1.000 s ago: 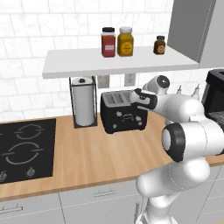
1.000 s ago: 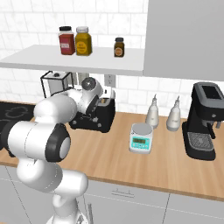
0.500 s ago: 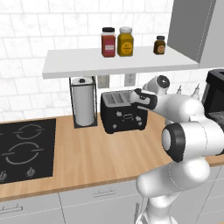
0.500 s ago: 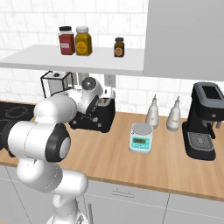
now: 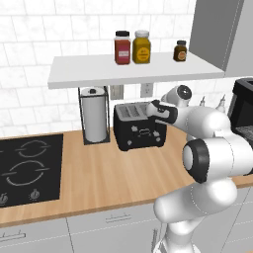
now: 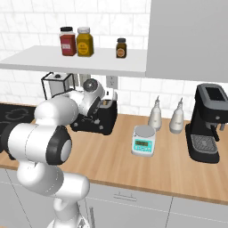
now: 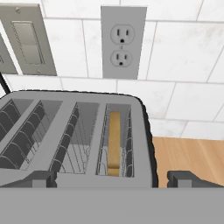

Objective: Start the toaster. Once the lever pops up, take the bread to the plate on the dining counter.

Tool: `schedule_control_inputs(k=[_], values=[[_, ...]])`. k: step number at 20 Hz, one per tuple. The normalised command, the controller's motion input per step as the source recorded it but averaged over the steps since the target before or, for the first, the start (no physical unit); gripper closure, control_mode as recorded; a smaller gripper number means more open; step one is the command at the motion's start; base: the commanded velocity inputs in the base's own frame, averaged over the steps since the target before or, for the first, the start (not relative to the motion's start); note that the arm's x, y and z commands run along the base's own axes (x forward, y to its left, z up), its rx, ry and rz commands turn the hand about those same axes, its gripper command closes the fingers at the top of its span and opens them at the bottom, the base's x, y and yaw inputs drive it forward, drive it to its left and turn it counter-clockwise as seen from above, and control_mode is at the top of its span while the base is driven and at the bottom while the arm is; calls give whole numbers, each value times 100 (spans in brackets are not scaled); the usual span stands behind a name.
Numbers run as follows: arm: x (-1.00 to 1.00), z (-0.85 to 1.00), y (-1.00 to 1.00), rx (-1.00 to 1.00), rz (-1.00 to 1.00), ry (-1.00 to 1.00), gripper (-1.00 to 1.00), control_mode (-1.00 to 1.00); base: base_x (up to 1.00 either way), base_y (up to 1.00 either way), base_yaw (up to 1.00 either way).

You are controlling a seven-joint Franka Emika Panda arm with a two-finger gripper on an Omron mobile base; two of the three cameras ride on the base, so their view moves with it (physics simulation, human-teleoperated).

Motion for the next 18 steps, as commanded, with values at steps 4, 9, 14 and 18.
schedule_control_inputs(k=[4,9,14,18], values=[[0,0,0,0,0,0,-100,-100,0,0,0],[0,0,0,0,0,0,-100,-100,0,0,0],[0,0,0,0,0,0,-100,-100,0,0,0],[0,0,0,0,0,0,-100,-100,0,0,0]])
